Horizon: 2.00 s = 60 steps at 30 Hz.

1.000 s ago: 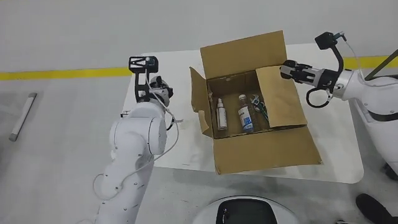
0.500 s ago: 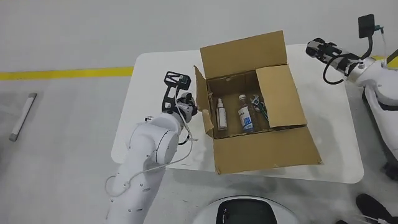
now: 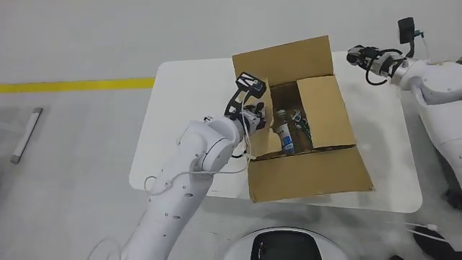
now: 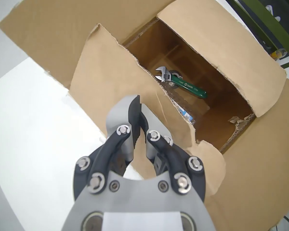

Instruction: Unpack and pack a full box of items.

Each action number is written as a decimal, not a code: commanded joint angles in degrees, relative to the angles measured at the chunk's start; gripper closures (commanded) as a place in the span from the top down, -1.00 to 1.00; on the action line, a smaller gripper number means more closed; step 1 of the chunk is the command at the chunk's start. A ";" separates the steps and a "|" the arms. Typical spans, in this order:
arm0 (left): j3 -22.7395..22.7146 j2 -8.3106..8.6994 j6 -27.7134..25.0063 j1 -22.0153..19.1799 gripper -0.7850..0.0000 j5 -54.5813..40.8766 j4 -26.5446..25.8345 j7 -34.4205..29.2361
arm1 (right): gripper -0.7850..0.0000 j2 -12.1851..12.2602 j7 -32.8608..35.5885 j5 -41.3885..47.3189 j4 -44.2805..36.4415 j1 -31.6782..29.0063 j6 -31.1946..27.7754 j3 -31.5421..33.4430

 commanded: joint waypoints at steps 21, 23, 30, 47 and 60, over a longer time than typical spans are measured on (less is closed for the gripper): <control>1.85 -1.02 1.38 -1.12 -1.00 -0.33 3.48 -3.57 | -1.00 -3.73 11.96 7.91 16.48 9.52 -17.08 -5.50; 1.86 -1.03 1.20 -0.96 -1.00 -0.27 3.32 -3.74 | -1.00 -3.63 9.97 7.21 17.53 9.86 -17.24 -5.31; 1.95 -1.20 1.02 -0.77 -1.00 -0.38 3.02 -3.94 | -1.00 -4.21 4.55 5.73 20.15 10.46 -11.77 -6.08; 1.51 -1.60 1.23 -1.32 -1.00 -0.36 3.96 -3.94 | -1.00 -7.21 11.53 8.90 24.19 13.21 -16.27 -8.78; -5.62 -0.16 1.62 2.52 1.00 -0.20 -4.05 -7.94 | -1.00 -5.62 18.07 9.42 21.28 12.71 -21.97 -6.75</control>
